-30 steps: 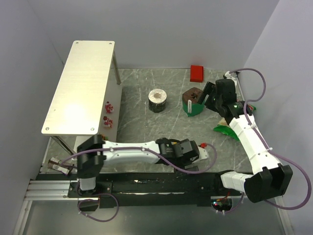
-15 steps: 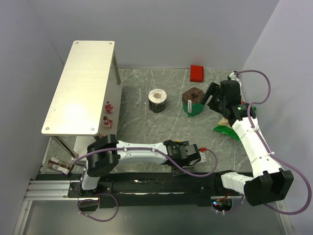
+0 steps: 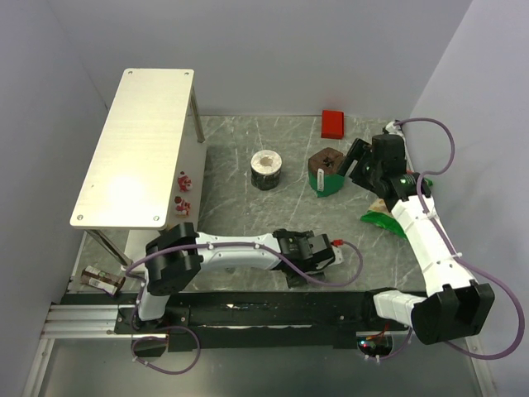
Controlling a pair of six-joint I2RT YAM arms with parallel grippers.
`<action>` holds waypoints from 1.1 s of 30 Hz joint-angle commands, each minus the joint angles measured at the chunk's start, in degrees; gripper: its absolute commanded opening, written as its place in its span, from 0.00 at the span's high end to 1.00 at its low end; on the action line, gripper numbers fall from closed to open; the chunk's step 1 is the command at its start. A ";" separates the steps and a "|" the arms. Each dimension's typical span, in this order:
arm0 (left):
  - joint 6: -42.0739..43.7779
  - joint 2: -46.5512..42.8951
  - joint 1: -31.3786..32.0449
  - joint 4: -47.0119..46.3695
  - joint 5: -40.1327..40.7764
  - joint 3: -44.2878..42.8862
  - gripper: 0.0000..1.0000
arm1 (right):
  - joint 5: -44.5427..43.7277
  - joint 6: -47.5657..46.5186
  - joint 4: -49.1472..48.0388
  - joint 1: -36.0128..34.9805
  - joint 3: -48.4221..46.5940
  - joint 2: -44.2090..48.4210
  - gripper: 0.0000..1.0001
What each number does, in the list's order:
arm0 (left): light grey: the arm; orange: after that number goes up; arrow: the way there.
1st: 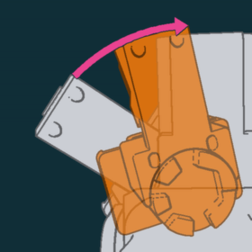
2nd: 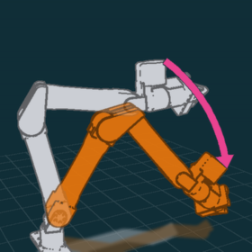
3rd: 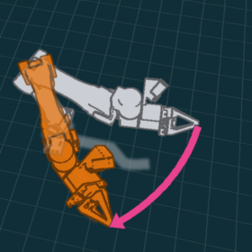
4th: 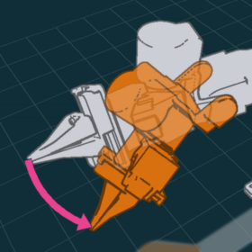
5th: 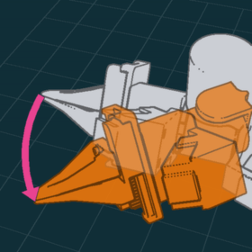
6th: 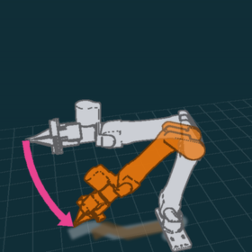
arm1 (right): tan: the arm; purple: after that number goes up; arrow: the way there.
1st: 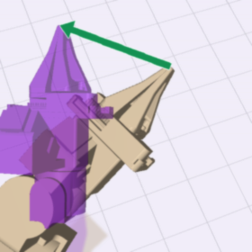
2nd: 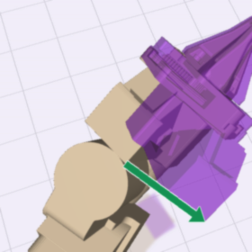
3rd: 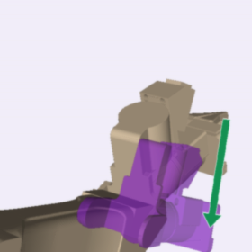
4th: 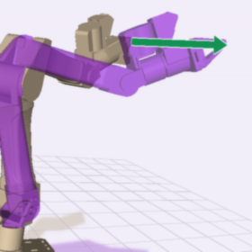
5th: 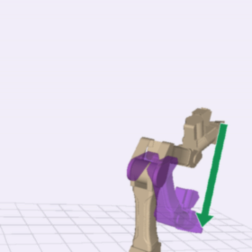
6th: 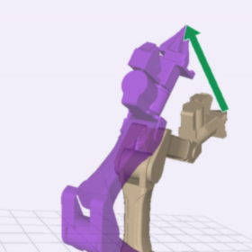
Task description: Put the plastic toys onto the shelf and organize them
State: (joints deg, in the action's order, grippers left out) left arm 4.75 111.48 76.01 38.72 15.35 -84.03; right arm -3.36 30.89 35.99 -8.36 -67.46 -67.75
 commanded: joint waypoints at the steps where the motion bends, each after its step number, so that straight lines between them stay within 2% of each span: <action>1: -1.50 -3.81 -2.61 -0.31 -0.59 0.71 0.11 | 0.72 1.10 -2.41 0.45 -0.92 -0.81 0.15; 13: -2.38 -4.08 -3.94 1.97 -5.86 1.15 0.30 | 0.63 1.10 -2.59 0.45 -1.44 -1.78 0.16; 16: -2.82 -4.17 -3.94 2.76 -6.13 1.59 0.38 | 0.63 1.18 -2.59 0.45 -1.36 -1.95 0.17; 19: -3.00 -4.52 -4.03 3.11 -6.04 2.03 0.51 | 1.07 1.36 -2.76 0.36 -1.27 -2.21 0.18; 20: -3.00 -4.61 -4.03 3.20 -5.95 2.20 0.58 | 1.33 1.36 -3.03 0.45 -1.18 -2.30 0.18; 26: -3.00 -5.48 -4.11 3.03 -4.20 2.99 0.83 | 1.95 1.36 -3.38 0.45 -1.27 -2.48 0.18; 29: -2.82 -6.01 -4.11 3.55 -3.14 2.99 0.92 | 2.12 1.45 -3.47 0.45 -1.18 -2.57 0.18; 33: -2.73 -7.59 -4.46 4.96 -2.44 2.82 0.99 | 2.39 1.62 -3.82 0.45 -1.01 -2.48 0.19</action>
State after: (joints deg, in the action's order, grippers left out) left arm 2.11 108.57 71.83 42.30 11.00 -80.84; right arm -1.26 31.97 34.44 -8.36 -67.46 -70.48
